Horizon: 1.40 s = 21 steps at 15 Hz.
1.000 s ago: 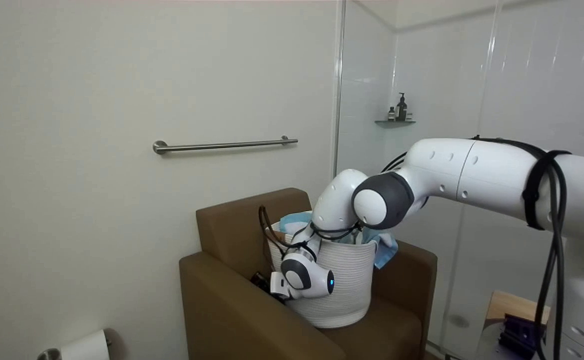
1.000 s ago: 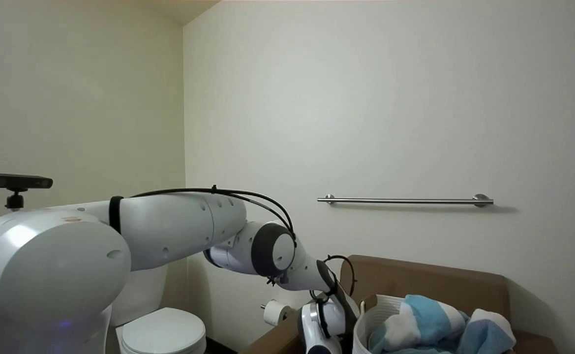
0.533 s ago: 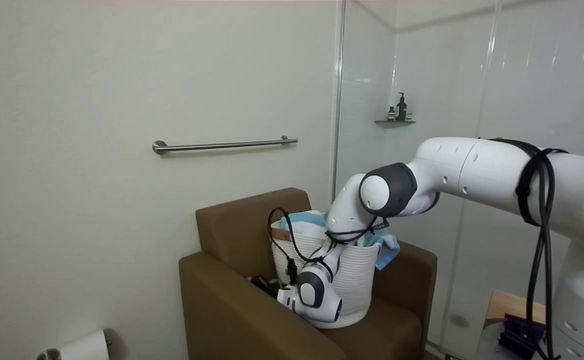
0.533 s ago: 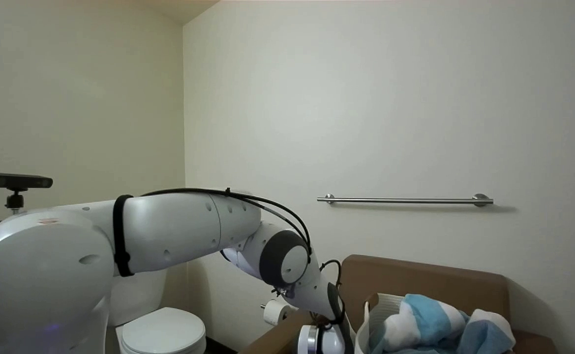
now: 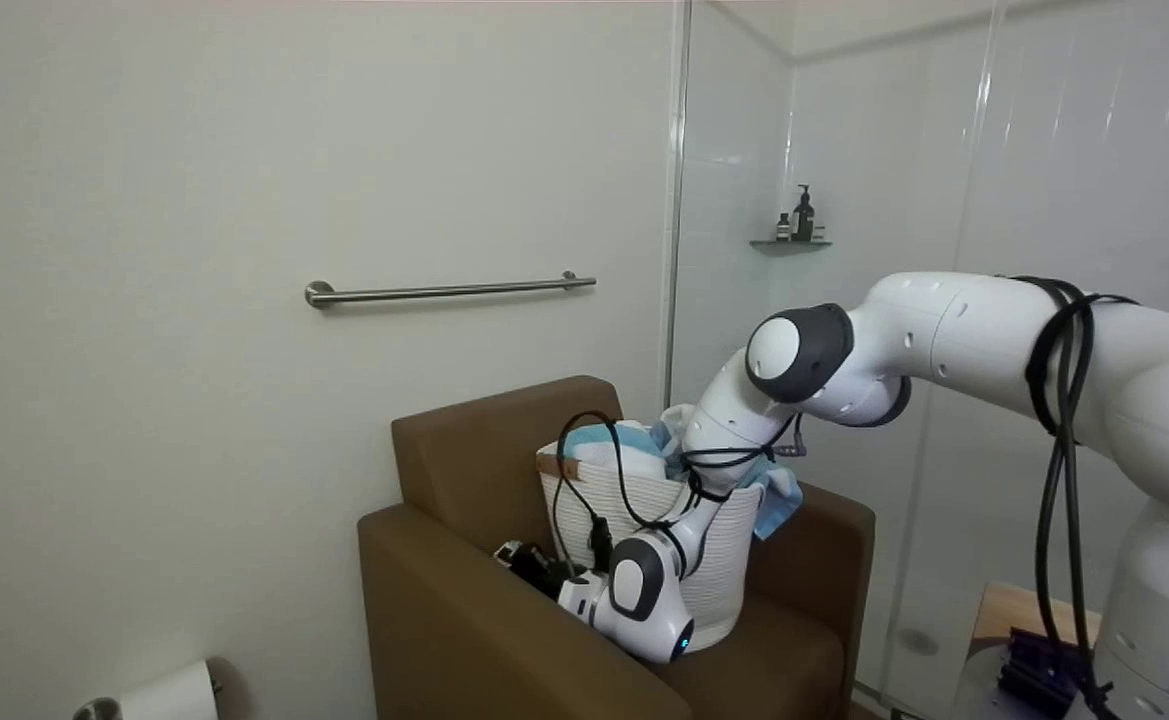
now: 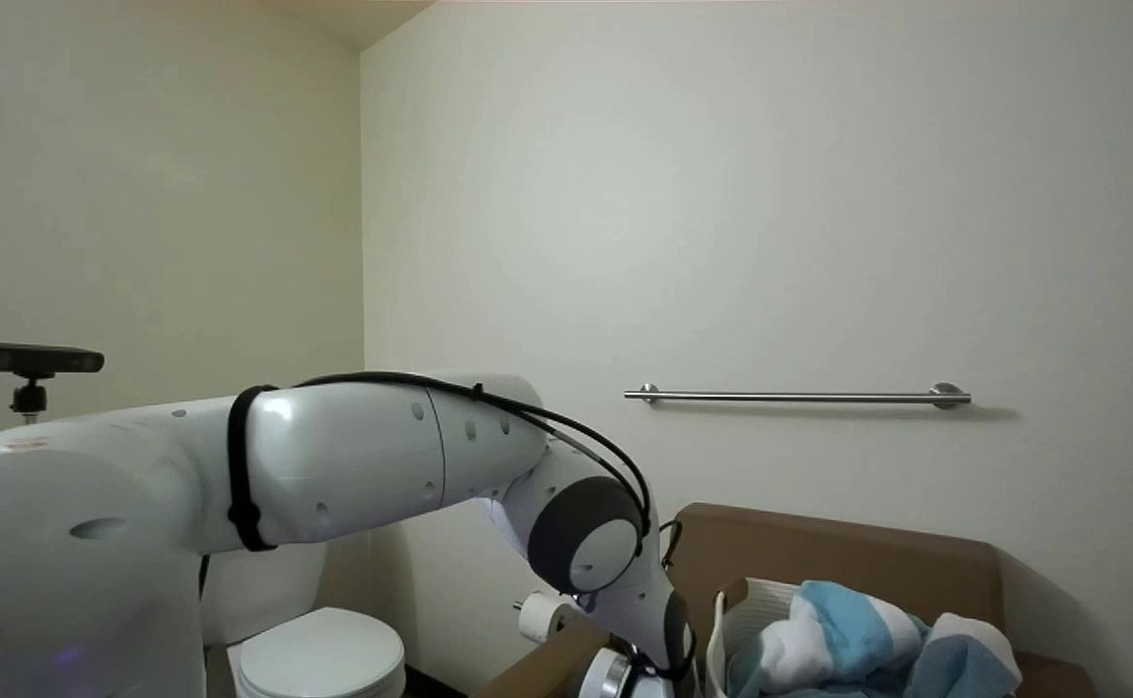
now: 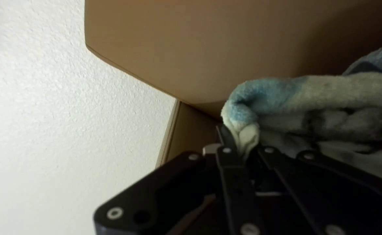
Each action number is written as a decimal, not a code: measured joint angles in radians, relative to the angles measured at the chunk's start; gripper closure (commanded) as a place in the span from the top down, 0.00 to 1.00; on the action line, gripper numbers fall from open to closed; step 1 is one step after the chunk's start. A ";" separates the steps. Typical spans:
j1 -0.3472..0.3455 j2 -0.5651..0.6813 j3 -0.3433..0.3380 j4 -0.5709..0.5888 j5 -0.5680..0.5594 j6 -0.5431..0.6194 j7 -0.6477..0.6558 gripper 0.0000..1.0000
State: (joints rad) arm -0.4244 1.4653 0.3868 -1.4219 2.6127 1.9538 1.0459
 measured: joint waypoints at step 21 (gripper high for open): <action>-0.393 -0.041 0.251 -0.549 -0.005 -0.404 -0.416 0.10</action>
State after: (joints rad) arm -0.8177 1.4241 0.6381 -1.9713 2.6075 1.5502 0.6295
